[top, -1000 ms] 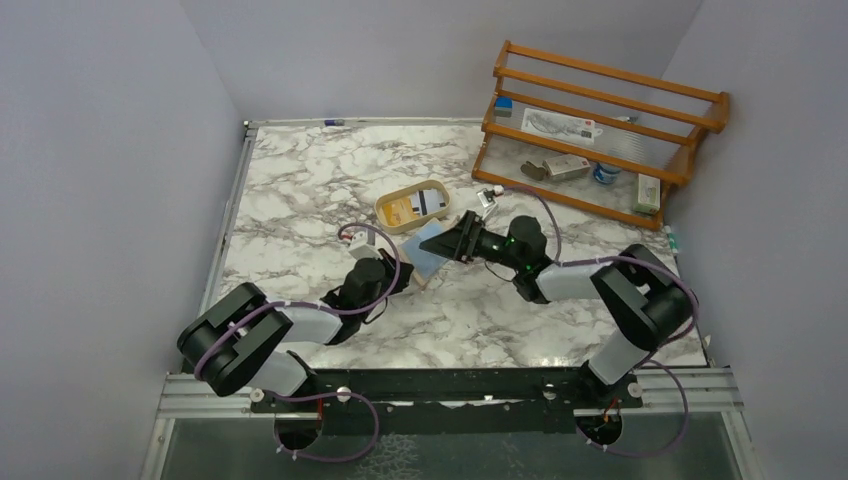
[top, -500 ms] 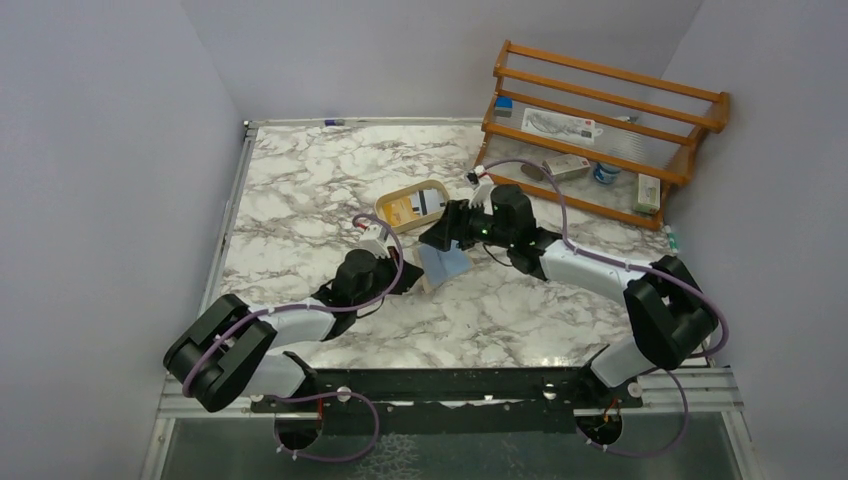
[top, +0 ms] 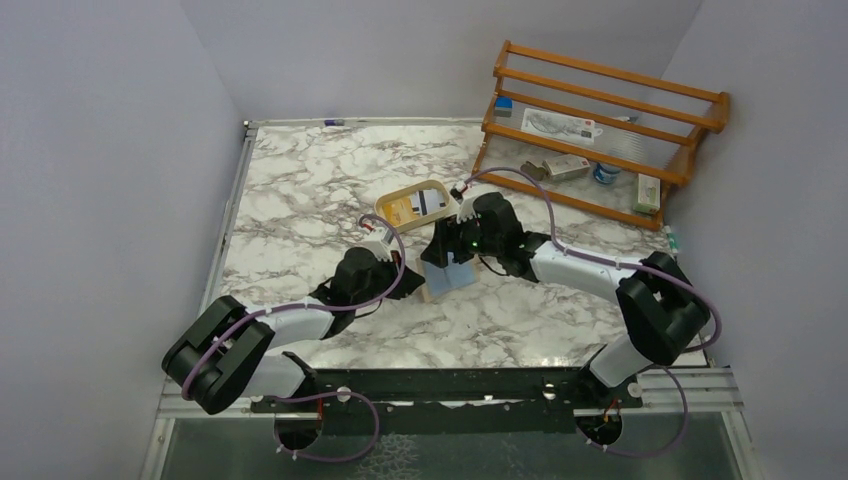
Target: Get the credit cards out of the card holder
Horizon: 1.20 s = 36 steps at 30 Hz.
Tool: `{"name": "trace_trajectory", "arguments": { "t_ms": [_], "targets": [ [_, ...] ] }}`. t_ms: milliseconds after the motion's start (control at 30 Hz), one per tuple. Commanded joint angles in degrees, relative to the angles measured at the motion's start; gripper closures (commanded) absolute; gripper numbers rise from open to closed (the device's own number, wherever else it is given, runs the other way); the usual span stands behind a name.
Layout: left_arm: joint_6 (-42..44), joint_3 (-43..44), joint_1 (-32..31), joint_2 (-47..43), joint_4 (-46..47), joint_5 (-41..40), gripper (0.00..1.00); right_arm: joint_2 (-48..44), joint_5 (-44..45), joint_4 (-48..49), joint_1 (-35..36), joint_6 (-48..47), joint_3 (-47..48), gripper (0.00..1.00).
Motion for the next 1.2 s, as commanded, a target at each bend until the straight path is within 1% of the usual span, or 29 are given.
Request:
{"name": "trace_trajectory", "arguments": {
  "t_ms": [0, 300, 667, 800, 1033, 1167],
  "targets": [
    [1.64, 1.73, 0.32, -1.11, 0.18, 2.86, 1.0, 2.01, 2.95, -2.61, 0.77, -2.63, 1.42, 0.28],
    [2.18, 1.95, 0.49, -0.72, 0.01, 3.85, 1.0, 6.32, 2.79, -1.97, 1.19, -3.22, 1.85, 0.28],
    [2.62, 1.6, 1.21, -0.95, -0.24, 4.09, 1.0, 8.78, 5.72, -3.91, 1.44, -4.84, 1.77, 0.27],
    [2.8, 1.22, 1.62, -1.32, -0.39, 4.36, 1.0, 9.39, 6.73, -4.2, 1.42, -4.78, 0.9, 0.25],
    [2.89, 0.31, 2.41, -2.73, -1.06, 4.56, 1.0, 9.73, 7.72, -4.19, 1.09, -4.87, -0.66, 0.16],
    [2.93, -0.02, 2.8, -3.7, -1.43, 4.91, 1.0, 11.05, 8.7, -5.28, 0.8, -5.17, -0.45, 0.15]
  ]
}}
